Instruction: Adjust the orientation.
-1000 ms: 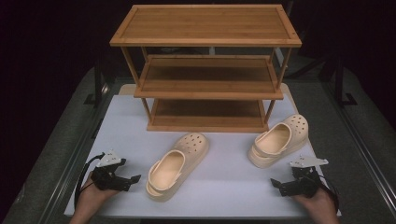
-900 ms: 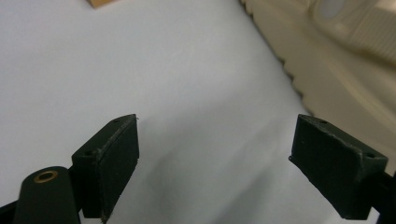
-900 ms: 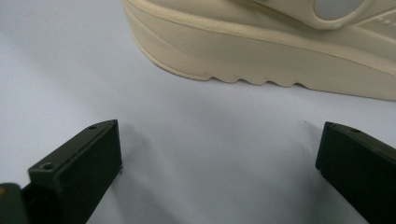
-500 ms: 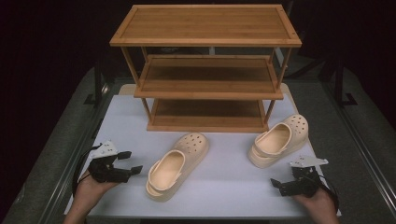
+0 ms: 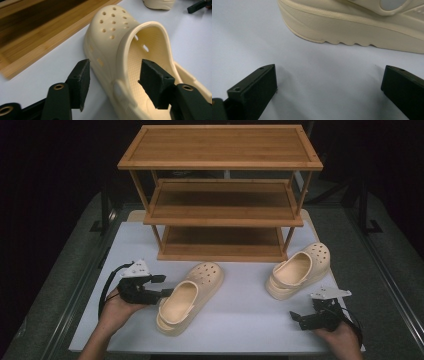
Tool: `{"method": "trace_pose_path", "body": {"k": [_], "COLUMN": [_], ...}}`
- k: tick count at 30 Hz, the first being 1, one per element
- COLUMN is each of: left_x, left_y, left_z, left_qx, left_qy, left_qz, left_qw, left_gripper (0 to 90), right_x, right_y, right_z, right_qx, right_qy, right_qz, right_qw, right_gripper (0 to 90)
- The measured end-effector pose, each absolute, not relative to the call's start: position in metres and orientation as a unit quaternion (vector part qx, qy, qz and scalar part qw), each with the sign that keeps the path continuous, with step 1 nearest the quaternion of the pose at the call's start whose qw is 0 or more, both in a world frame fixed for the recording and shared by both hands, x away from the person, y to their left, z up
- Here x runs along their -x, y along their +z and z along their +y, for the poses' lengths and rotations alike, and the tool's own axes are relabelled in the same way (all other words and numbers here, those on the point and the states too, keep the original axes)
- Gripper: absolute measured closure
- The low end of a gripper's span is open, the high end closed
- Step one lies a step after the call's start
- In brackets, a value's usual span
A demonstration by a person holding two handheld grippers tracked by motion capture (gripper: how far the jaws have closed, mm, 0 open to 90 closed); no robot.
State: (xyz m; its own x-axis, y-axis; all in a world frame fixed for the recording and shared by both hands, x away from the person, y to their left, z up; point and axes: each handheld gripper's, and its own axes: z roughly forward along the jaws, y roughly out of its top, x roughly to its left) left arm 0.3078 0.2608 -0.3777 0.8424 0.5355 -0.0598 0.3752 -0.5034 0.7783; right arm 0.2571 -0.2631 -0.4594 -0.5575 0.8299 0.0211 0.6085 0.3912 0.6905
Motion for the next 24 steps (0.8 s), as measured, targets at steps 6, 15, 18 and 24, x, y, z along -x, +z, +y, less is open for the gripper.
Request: {"method": "trace_pose_path", "body": {"k": [6,15,18,24], "left_x": [-0.314,-0.321,-0.321,-0.316], "left_y": [-0.38,-0.383,-0.382,-0.379], "left_z": [0.246,0.23,0.229,0.226], "left_qx": [-0.869,-0.881,-0.882,-0.886], "left_qy": [0.091,0.097,0.102,0.135], "left_qz": [0.251,0.241,0.243,0.235], "left_qw": [0.417,0.396,0.391,0.376], "left_gripper": [50.1,67.1,71.8,79.0], "right_x": [-0.257,-0.257,-0.257,-0.257], "right_y": [-0.46,-0.46,-0.46,-0.46], "right_z": [-0.263,-0.263,-0.263,-0.263], "right_qx": [-0.439,-0.439,-0.44,-0.44], "right_qy": [0.334,0.334,0.334,0.334], "right_qz": [0.817,0.817,0.817,0.817], "right_qw": [0.167,0.167,0.167,0.167], "right_gripper": [0.0,0.0,0.0,0.0]}}
